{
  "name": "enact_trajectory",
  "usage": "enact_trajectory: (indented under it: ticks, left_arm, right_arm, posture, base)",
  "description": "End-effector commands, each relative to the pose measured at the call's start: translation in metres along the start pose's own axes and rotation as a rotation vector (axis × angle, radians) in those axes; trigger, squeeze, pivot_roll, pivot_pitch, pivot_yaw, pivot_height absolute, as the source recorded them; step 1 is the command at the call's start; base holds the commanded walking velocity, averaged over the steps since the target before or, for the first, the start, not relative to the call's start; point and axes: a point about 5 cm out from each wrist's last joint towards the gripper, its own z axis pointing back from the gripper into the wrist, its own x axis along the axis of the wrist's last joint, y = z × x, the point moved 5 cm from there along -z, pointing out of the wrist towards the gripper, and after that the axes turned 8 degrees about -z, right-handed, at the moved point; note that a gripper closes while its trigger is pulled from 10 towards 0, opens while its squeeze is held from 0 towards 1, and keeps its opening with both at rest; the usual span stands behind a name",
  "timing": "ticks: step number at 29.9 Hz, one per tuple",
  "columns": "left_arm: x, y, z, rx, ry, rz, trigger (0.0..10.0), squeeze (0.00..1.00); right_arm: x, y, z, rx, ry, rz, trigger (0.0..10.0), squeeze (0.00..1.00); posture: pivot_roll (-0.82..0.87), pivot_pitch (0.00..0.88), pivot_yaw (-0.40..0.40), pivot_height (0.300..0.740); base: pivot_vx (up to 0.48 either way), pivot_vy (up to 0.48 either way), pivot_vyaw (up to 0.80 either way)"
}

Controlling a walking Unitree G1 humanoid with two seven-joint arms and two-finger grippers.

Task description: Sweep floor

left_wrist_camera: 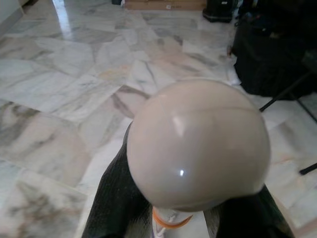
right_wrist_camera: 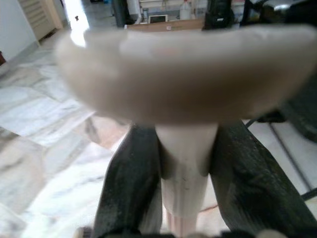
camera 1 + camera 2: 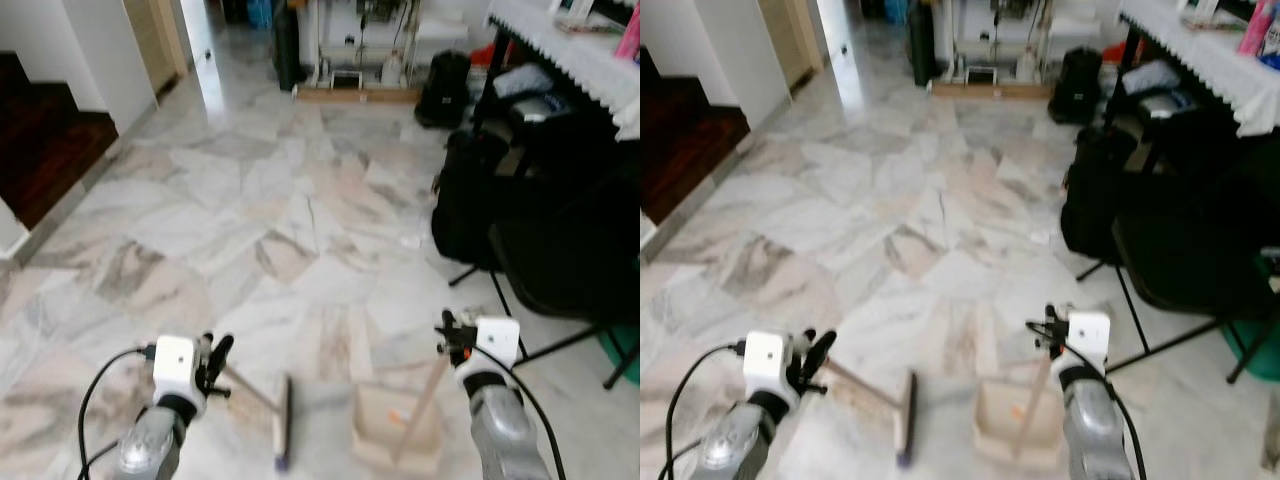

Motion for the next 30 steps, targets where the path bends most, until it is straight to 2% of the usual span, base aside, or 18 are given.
enact_trajectory:
  ticks: [1,8,14,21,30]
  left_arm:
    - [0.0070,-0.0045,-0.0024,-0.010,-0.028,-0.012,10.0,0.00]
    - [0.0054,-0.0054,-0.0001,-0.011,-0.021,-0.013,10.0,0.00]
    - [0.0058,-0.0062,0.0008,-0.044,-0.013,-0.052,10.0,0.00]
    - [0.0086,-0.0032,-0.0006,-0.034,-0.019,-0.062,10.0,0.00]
    - [0.0074,-0.0091,-0.0003,-0.042,-0.012,-0.066,10.0,0.00]
  right_arm:
    - [0.0101,0.0040,-0.0034,0.060,-0.020,0.041,10.0,0.00]
    - [0.0111,0.0042,-0.0064,0.097,-0.004,0.066,10.0,0.00]
    - [0.0130,0.0017,-0.0085,0.106,-0.001,0.096,10.0,0.00]
    - [0.0147,-0.0003,-0.0084,0.100,-0.011,0.084,10.0,0.00]
    - [0.0124,0.0041,-0.0115,0.101,-0.001,0.083,10.0,0.00]
  posture:
    - [-0.05,0.000,0.028,0.740]
    - [-0.05,0.000,0.022,0.740]
    - [-0.04,0.000,0.027,0.740]
    - [-0.04,0.000,0.029,0.740]
    - [-0.04,0.000,0.029,0.740]
  base:
    - [0.000,0.000,0.00]
    - [0.000,0.000,0.00]
    - [0.000,0.000,0.00]
    - [0.000,0.000,0.00]
    - [0.000,0.000,0.00]
